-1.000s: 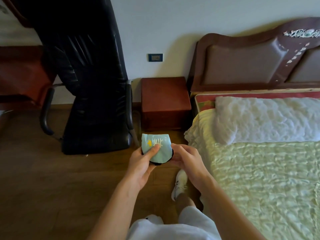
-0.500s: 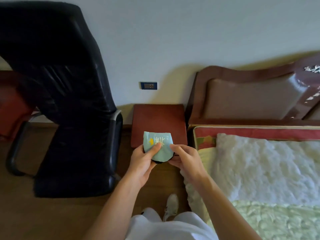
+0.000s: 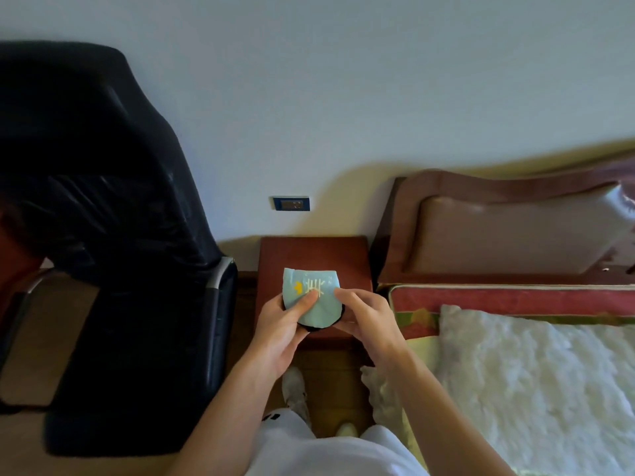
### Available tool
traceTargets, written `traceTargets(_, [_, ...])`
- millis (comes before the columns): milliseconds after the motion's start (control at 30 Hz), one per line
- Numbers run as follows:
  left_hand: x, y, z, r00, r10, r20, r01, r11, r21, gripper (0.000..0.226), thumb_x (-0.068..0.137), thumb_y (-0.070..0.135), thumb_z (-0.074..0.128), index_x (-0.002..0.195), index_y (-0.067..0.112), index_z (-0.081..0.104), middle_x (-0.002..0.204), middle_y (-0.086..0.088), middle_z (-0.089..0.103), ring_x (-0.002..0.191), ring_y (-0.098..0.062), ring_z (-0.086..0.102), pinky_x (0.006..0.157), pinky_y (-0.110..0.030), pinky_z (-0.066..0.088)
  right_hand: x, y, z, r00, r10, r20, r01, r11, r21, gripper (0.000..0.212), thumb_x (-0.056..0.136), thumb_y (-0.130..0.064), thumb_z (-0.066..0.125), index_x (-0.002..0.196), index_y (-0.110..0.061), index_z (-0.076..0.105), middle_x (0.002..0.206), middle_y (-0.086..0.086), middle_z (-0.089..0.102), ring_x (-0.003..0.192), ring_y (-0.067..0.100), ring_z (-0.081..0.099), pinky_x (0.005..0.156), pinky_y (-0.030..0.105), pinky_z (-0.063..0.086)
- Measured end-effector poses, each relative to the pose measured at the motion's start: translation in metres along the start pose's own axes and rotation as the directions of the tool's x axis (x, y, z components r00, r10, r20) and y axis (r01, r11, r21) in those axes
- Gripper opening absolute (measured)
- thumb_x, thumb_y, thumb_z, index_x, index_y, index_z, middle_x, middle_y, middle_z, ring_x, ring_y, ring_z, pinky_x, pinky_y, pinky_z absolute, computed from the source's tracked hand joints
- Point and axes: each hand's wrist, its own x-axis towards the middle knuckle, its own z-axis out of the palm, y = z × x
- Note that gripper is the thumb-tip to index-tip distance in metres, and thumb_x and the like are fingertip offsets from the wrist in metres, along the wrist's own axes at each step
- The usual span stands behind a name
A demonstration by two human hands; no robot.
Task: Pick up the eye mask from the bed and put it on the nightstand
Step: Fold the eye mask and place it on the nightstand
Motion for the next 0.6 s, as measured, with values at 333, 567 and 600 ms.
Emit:
traceTargets(333, [0.081, 0.073, -0.014, 0.997, 0.016, 0.074, -0.016, 1.0, 0.002, 0.054, 0.068, 0.024, 0.08, 0.119, 0.011, 0.067, 0.111, -0.012, 0.077, 0.105, -0.026, 0.072, 0.082, -0.04, 0.061, 0.073, -0.056, 0.05, 0.995, -0.038, -0.093, 0.036, 0.999, -0.023, 0.022, 0.096, -0.025, 0.07, 0.105, -0.006, 0.076, 0.103, 0.015, 0.081, 0.094, 0.023, 0.08, 0.079, 0.035, 0.066])
traceTargets(567, [0.118, 0.089, -0.019, 0.995, -0.017, 0.097, 0.017, 1.0, 0.008, 0.051, 0.071, 0.023, 0.078, 0.119, 0.011, 0.065, 0.109, -0.011, 0.077, 0.102, -0.024, 0.073, 0.076, -0.036, 0.062, 0.108, -0.057, 0.059, 0.988, -0.012, -0.153, 0.004, 0.998, -0.055, 0.023, 0.094, -0.027, 0.072, 0.106, -0.008, 0.076, 0.105, 0.014, 0.081, 0.097, 0.025, 0.079, 0.091, 0.046, 0.063])
traceTargets(600, [0.123, 0.091, -0.019, 0.995, -0.016, 0.1, 0.015, 1.0, 0.009, 0.051, 0.07, 0.024, 0.079, 0.117, 0.013, 0.066, 0.106, -0.009, 0.078, 0.101, -0.023, 0.074, 0.075, -0.034, 0.062, 0.113, -0.057, 0.058, 0.988, -0.008, -0.152, -0.001, 0.998, -0.059, 0.024, 0.094, -0.028, 0.072, 0.106, -0.009, 0.076, 0.105, 0.014, 0.081, 0.097, 0.025, 0.079, 0.092, 0.046, 0.063])
